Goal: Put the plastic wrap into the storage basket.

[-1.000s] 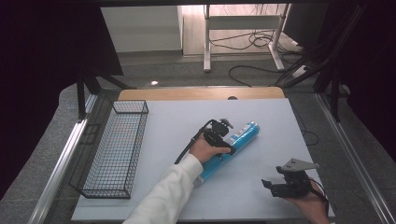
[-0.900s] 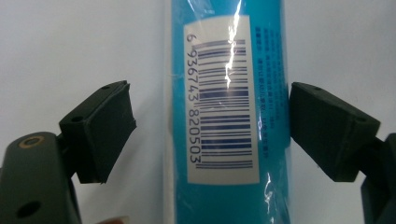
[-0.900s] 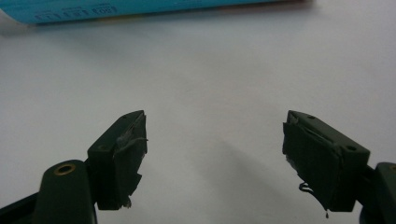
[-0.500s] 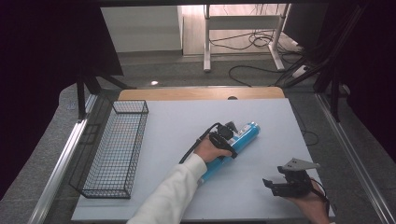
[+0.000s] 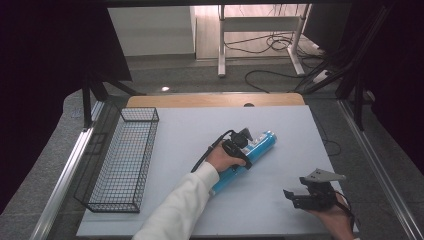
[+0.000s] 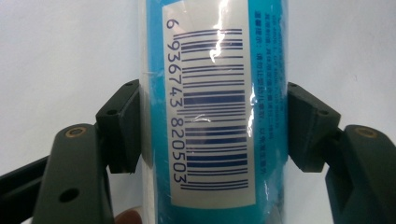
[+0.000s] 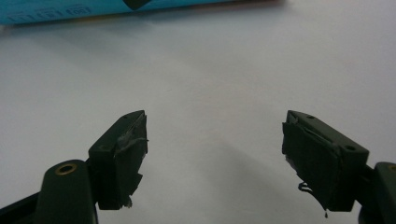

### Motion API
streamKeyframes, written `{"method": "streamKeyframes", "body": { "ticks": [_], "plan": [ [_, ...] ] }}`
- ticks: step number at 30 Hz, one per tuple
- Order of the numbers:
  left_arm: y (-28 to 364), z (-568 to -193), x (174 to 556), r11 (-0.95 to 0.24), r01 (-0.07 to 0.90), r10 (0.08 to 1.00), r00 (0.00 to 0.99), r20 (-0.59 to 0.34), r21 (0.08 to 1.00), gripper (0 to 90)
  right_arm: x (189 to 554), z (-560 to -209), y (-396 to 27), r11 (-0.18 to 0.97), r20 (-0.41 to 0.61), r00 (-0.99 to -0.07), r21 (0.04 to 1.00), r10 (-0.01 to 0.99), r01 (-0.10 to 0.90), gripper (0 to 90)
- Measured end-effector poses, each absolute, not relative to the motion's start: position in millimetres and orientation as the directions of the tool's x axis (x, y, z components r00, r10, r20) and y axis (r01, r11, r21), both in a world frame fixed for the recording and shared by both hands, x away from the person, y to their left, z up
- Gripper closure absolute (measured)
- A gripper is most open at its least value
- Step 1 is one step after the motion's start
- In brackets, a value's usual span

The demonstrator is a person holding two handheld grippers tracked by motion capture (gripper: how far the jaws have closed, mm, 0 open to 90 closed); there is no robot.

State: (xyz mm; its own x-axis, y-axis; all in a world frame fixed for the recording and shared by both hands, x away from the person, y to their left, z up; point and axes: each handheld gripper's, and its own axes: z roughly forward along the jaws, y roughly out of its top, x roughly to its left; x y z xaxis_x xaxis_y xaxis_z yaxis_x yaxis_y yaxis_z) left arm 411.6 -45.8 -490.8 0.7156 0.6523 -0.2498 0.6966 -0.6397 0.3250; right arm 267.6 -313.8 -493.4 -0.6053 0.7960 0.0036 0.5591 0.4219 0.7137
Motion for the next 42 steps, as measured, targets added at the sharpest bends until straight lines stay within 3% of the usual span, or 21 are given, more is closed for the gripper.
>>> {"method": "streamKeyframes", "body": {
  "ticks": [29, 42],
  "plan": [
    [57.1, -415.4, 394.5, -0.556, 0.713, 0.715, 0.673, -0.192, 0.427, 32.0, 267.5, -490.7, -313.8, 0.407, 0.005, -0.593, 0.721, 0.805, 0.56, 23.5],
    [109.4, -396.0, 378.2, -0.479, 0.738, 0.774, 0.61, -0.167, 0.476, 32.0, 268.8, -488.9, -313.0, 0.405, 0.005, -0.592, 0.724, 0.806, 0.558, 23.5]
  ]
}}
